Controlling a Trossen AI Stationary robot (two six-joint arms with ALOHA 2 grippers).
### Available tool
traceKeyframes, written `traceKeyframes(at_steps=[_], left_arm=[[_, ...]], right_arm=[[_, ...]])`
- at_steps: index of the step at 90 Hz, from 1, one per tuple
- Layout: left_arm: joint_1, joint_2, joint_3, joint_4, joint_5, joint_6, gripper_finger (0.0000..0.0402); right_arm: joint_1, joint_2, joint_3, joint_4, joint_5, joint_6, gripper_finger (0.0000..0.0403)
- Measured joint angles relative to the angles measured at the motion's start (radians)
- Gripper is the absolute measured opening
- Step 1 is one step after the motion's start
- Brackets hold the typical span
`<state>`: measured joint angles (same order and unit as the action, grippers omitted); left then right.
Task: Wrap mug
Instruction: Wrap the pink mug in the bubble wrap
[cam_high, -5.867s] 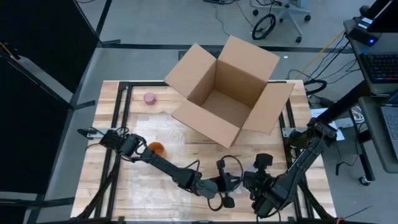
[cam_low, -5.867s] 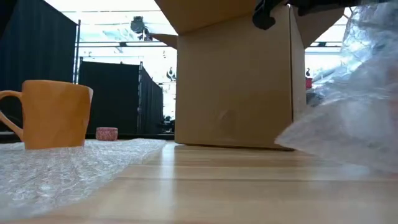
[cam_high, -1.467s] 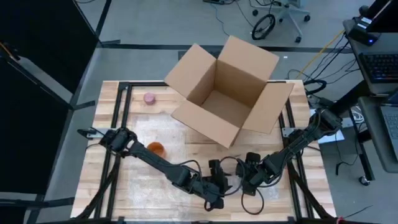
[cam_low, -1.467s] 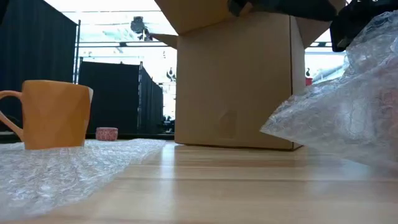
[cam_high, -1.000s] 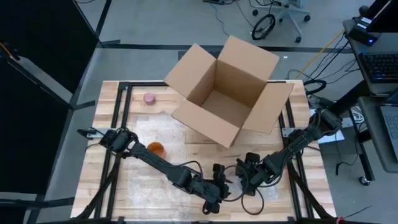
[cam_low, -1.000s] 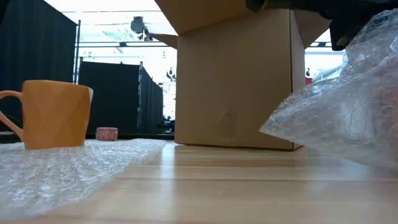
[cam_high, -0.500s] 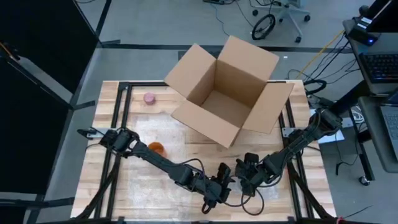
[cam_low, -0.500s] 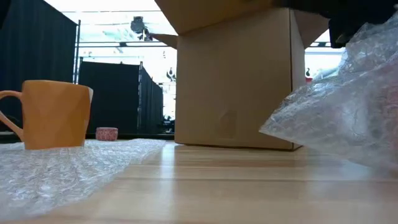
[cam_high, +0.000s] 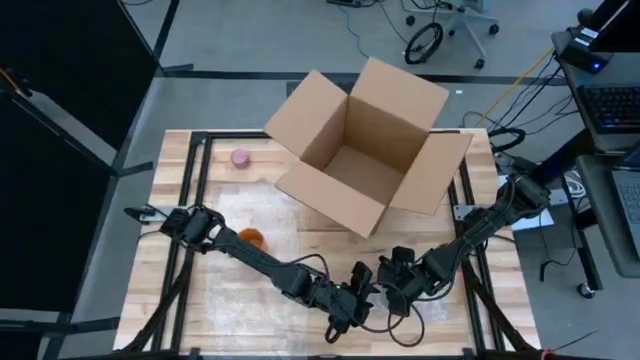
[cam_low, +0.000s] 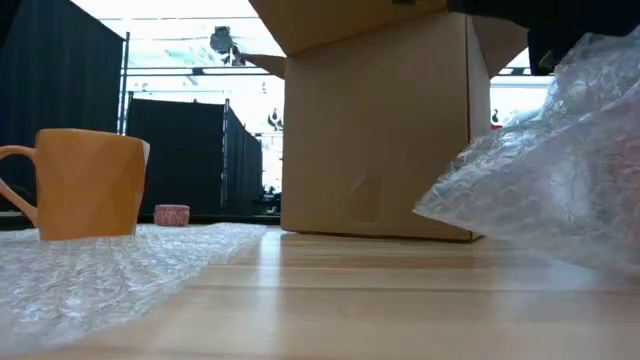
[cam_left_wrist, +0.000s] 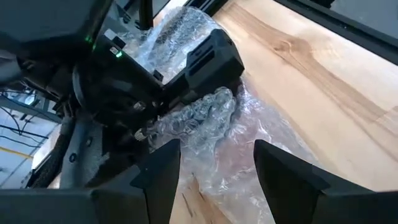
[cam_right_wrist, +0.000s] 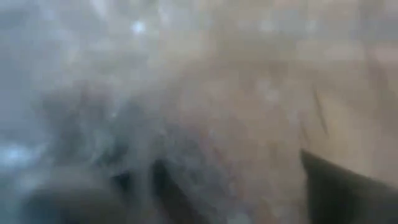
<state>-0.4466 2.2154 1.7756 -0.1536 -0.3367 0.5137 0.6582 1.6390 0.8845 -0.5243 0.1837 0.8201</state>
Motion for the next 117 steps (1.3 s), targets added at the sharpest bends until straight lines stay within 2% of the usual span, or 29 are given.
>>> traceKeyframes(at_steps=[12,24,55,104,117], left_arm=[[0.014,0.012,0.0,0.043,0.023,0.002,0.0193],[0.024,0.043,0.0,0.09,0.058,0.069,0.0193],[0.033,0.058,0.0,0.119,0.016,0.121,0.0193],[0.028,0.058,0.0,0.133,0.014,0.119,0.0193],[0.027,0.058,0.0,0.142,0.008,0.059,0.0193]], right_arm=[[0.0,0.0,0.0,0.0,0.0,-0.002,0.027],[0.0,0.0,0.0,0.0,0.0,0.003,0.027],[0.0,0.0,0.0,-0.001,0.0,0.005,0.027],[0.0,0.0,0.0,0.003,0.0,0.003,0.027],[0.0,0.0,0.0,0.004,-0.001,0.004,0.027]])
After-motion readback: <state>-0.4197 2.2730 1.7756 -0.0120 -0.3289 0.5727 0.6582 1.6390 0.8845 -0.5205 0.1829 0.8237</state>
